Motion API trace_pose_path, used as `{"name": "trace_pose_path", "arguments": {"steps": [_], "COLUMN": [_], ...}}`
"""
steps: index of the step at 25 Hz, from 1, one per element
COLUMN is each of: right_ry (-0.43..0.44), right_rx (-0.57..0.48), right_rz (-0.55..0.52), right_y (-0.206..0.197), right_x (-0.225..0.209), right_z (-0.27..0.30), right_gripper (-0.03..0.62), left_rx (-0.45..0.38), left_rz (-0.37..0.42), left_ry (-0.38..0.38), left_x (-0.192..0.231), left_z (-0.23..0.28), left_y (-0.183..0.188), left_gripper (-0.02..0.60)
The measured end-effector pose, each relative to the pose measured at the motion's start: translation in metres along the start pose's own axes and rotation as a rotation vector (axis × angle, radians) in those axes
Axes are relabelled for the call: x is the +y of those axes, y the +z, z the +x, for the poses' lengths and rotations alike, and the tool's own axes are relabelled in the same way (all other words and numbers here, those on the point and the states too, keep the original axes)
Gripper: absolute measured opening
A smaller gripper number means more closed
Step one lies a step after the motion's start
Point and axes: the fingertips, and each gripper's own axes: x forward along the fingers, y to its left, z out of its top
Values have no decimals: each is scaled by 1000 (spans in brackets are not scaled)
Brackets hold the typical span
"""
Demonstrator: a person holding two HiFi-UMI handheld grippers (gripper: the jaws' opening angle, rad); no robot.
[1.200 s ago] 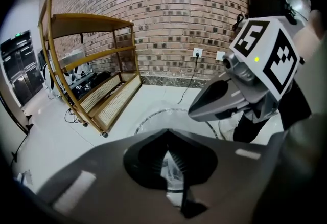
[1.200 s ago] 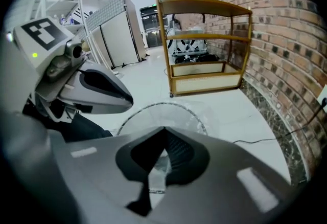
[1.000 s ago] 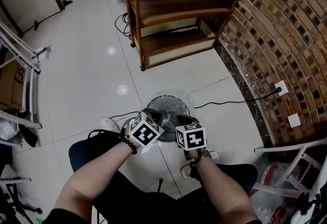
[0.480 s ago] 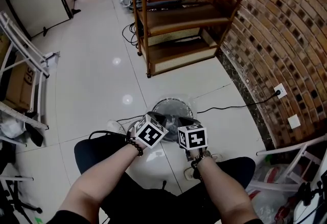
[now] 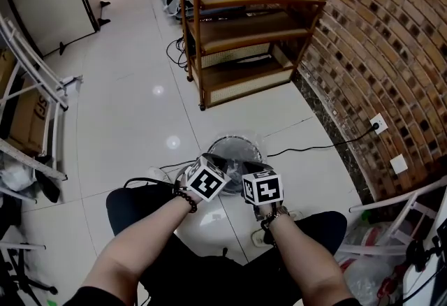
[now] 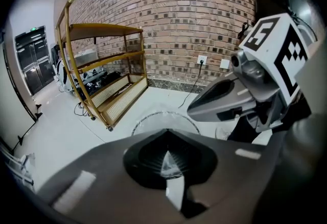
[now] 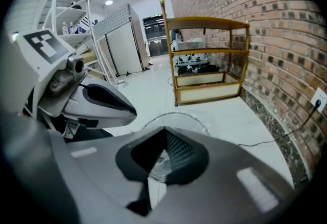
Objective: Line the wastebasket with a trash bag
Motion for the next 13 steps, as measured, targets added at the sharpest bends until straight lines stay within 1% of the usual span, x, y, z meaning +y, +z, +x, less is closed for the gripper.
{"name": "trace_pose_path", "arguments": {"steps": [13], "right_ry": [-2], "right_rx": [-7], "right_rz": [-6], "right_y": [-2], "right_x": [2], "right_z": [-7], "right_gripper": [2], "left_rx": [2], "left_rz": [2], "left_ry": [2], "left_x": [-6], "left_z": [-3], "left_y": [-1], "left_gripper": [2]}}
